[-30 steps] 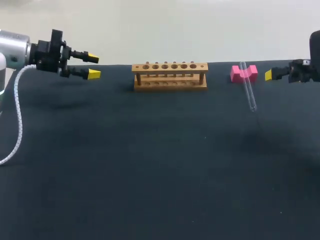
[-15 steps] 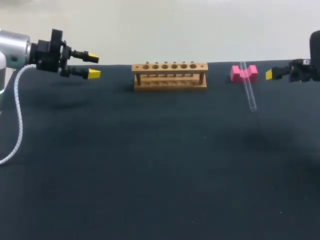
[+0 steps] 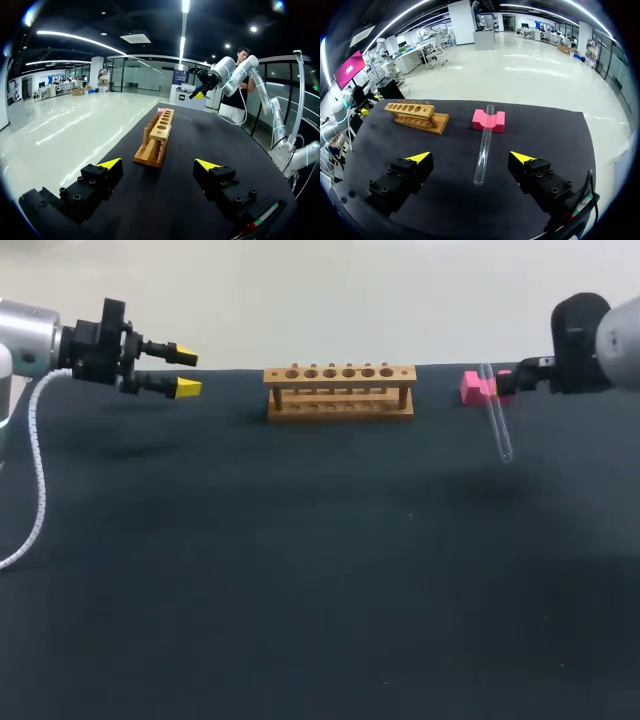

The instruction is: Grasp the test tube, adjust it, and insert it.

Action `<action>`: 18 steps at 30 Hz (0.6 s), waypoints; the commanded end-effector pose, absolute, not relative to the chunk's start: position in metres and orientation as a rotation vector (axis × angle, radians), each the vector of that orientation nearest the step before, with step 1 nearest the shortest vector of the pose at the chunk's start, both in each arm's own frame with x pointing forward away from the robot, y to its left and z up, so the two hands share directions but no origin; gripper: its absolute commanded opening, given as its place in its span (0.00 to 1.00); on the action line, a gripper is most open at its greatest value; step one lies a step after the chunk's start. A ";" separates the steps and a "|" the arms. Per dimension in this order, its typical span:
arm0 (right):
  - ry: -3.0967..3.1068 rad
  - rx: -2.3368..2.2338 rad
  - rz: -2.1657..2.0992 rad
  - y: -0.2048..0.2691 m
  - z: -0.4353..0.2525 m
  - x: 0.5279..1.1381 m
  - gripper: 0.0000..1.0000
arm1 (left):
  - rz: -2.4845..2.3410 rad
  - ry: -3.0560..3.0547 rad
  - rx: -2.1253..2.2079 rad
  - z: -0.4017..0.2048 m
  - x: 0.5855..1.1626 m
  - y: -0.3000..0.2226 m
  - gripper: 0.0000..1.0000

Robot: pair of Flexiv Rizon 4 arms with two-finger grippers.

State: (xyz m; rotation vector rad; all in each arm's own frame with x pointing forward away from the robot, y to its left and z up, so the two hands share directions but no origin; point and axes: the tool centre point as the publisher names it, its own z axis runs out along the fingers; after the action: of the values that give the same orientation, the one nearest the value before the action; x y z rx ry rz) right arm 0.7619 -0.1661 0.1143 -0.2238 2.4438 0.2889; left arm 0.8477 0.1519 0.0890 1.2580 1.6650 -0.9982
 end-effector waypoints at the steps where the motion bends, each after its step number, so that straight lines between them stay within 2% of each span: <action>1: 2.185 -0.161 0.250 -0.161 0.099 0.766 1.00 | -0.997 1.662 1.259 0.088 0.847 0.152 1.00; 18: 2.123 -0.102 0.167 -0.162 0.083 0.781 1.00 | -0.997 1.662 1.259 0.088 0.847 0.152 1.00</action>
State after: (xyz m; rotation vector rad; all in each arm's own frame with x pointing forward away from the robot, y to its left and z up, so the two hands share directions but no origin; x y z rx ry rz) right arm 0.7842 -0.1640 0.0857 -0.1652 2.5125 0.1884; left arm 0.8477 0.1519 0.0891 1.2581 1.6652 -0.9981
